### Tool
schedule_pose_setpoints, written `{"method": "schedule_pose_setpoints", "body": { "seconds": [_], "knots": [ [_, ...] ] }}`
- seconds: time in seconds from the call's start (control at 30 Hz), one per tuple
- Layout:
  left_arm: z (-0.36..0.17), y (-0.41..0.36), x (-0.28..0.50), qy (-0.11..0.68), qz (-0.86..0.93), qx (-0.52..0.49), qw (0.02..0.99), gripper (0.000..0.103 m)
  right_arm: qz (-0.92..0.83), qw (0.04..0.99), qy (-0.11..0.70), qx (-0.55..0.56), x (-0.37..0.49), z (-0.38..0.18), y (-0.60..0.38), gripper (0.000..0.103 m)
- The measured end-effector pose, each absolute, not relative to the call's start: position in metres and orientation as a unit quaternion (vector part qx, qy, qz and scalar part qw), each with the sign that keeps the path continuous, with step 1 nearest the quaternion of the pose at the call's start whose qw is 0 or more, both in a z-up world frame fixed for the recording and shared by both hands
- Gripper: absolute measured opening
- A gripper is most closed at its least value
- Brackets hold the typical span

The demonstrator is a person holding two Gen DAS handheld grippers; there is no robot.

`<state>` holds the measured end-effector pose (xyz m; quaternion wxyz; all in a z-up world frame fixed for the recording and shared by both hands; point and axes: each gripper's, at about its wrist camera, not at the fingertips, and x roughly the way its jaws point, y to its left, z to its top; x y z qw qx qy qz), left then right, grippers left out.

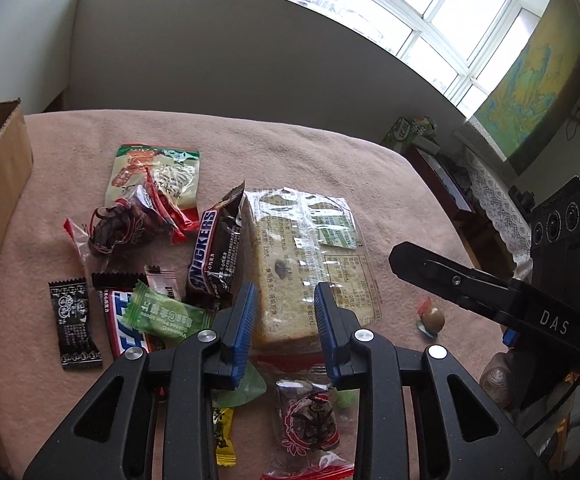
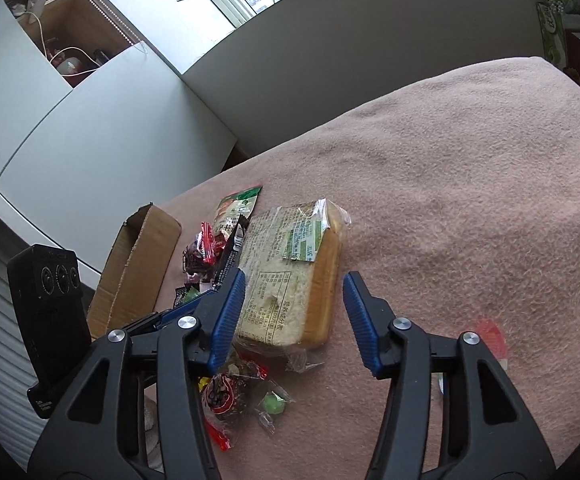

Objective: Organize snacks
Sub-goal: 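Grasp the wrapped bread loaf with the left gripper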

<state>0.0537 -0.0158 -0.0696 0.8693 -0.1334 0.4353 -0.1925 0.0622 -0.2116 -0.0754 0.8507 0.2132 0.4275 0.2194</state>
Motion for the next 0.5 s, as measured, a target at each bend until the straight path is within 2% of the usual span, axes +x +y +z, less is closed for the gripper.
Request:
{"method": "schedule_pose_setpoints", "body": {
  "seconds": [0.07, 0.5],
  "knots": [
    [-0.071, -0.012, 0.058, 0.441, -0.188, -0.139, 0.867, 0.028, 0.220, 0.846, 0.434, 0.217, 0.066, -0.079, -0.212, 0.047],
    [-0.080, -0.014, 0.074, 0.461, -0.203, -0.155, 0.850, 0.028, 0.231, 0.811, 0.477, 0.249, 0.079, -0.101, -0.209, 0.047]
  ]
}}
